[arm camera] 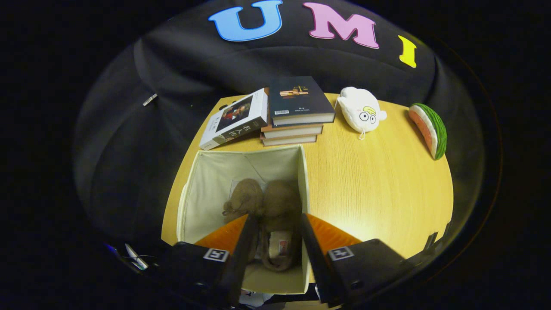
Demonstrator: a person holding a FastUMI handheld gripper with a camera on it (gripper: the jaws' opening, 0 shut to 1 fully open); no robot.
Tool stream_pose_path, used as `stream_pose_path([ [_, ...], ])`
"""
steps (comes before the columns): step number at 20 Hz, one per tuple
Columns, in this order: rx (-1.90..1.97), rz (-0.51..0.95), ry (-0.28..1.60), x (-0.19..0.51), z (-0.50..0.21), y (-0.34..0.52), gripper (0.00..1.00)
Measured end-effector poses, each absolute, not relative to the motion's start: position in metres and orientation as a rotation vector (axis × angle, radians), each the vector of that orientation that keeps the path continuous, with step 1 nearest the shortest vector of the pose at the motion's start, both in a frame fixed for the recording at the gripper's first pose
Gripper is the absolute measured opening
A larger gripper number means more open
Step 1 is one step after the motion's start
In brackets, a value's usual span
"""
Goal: Open the storage box then place both shoes into the box .Put the left shoe in first, then the right shoe, with the right side of both shoes facing outward in a uniform manner.
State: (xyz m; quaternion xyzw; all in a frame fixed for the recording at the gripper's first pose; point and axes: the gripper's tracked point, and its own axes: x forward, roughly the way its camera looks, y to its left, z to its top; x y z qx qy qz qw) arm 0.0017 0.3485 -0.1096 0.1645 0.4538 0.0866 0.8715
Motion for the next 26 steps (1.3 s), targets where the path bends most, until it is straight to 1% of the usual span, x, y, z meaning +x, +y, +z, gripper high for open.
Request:
stream_pose_path([
  [1,0.333,0.188,0.934,0.002,-0.109,0.348,0.93],
  [2,0.331,0.197,0.924,0.000,-0.106,0.348,0.99],
  [3,0.331,0.202,0.917,0.000,-0.104,0.347,1.00],
  [6,0.342,0.222,0.866,0.003,-0.095,0.341,0.99],
  [11,0.393,0.236,0.727,0.016,-0.066,0.313,0.99],
  [19,0.335,0.167,0.557,0.038,-0.045,0.201,0.99],
  [26,0.310,0.074,0.466,0.042,-0.041,0.095,0.99],
])
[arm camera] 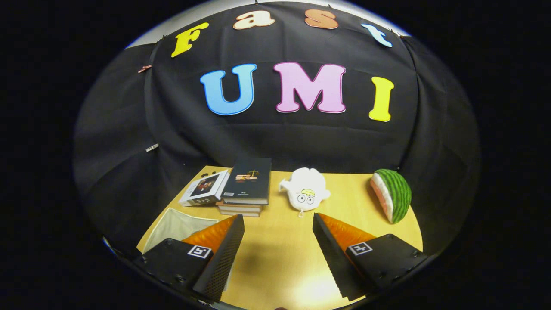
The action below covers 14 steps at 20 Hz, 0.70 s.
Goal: Open the storage box then place both shoes into the box .Put the left shoe in first, then the right shoe, with the right side of both shoes facing outward in a uniform manner.
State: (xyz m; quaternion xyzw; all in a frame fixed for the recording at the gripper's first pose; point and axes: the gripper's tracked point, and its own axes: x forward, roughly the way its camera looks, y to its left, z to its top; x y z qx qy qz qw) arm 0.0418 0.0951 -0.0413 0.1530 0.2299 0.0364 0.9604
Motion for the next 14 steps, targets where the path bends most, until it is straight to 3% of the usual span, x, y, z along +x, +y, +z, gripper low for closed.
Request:
stream_pose_path([
  [14,0.229,-0.087,0.242,0.016,-0.016,-0.052,0.98],
])
